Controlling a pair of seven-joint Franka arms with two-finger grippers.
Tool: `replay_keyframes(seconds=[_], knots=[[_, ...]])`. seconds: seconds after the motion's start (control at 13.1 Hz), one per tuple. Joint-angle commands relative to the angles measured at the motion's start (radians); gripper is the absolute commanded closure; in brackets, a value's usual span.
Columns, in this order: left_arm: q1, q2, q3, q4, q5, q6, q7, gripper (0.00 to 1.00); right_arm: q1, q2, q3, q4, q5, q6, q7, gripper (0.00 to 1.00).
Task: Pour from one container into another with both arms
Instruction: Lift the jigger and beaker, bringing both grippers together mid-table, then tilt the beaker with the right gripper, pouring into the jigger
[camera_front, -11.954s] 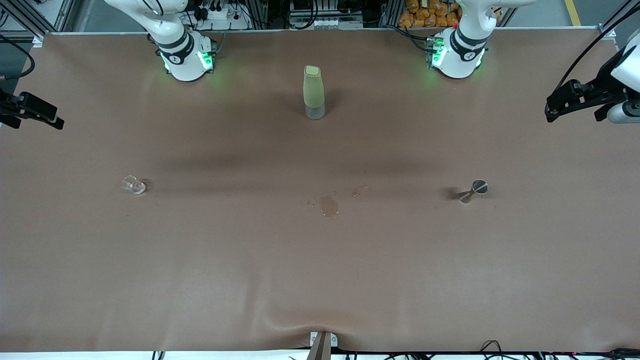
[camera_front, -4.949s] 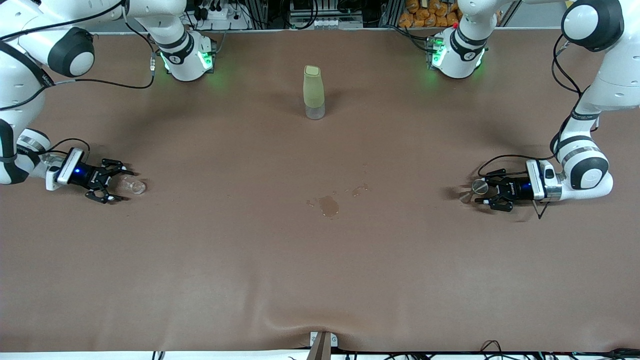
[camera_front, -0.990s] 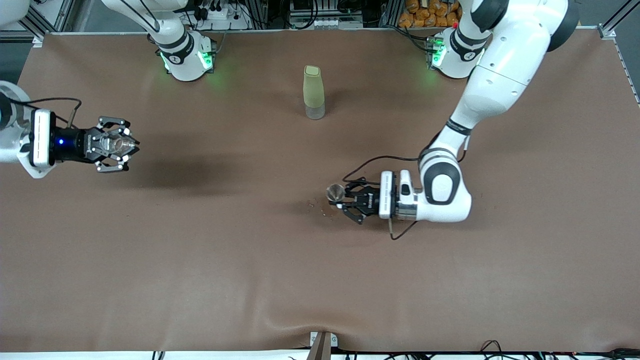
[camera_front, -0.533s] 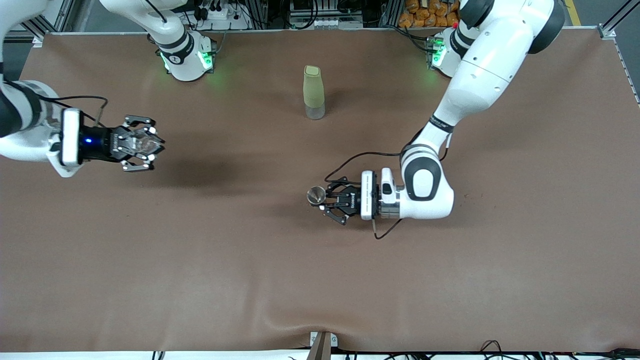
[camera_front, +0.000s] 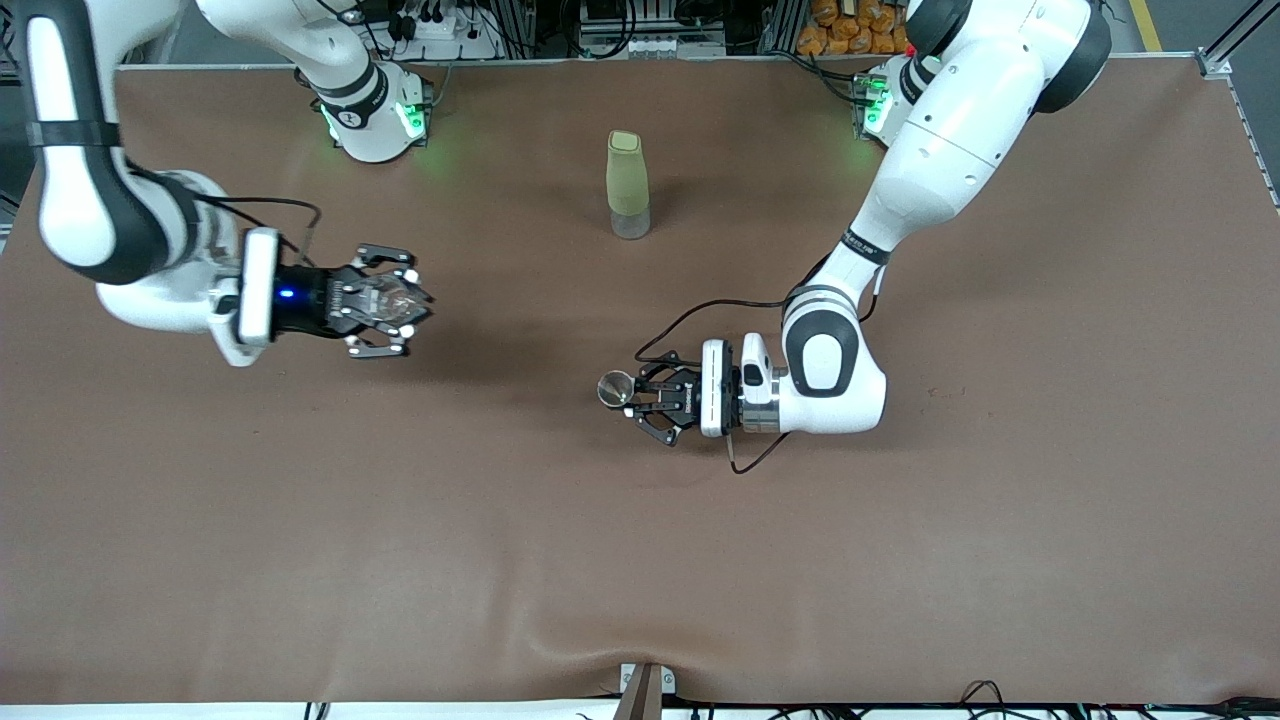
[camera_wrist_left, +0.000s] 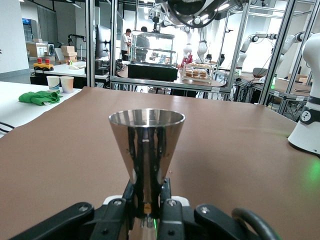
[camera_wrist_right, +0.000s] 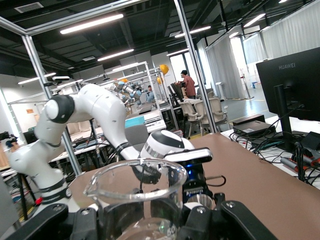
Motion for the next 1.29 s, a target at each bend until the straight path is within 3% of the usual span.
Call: replay_keyframes(seconds=[0.0,0.46,0.99,1.22], knots=[[-0.026,0.023,0.009,0.047,-0.032,0.049,0.019,1.00,0.097,0.029,-0.009,0.017,0.117,0.070,-0.020,1.00],[-0.063,0.051,0.011,0.056,-0.155,0.079,0.095,1.00,0.241,0.170,-0.009,0.115,0.364,0.173,-0.115,1.00],[-0.069,0.079,0.011,0.061,-0.222,0.079,0.137,1.00,0.304,0.355,-0.009,0.247,0.543,0.177,-0.206,1.00],[-0.067,0.079,0.011,0.062,-0.224,0.079,0.139,1.00,0.313,0.402,-0.001,0.275,0.569,0.179,-0.221,1.00]])
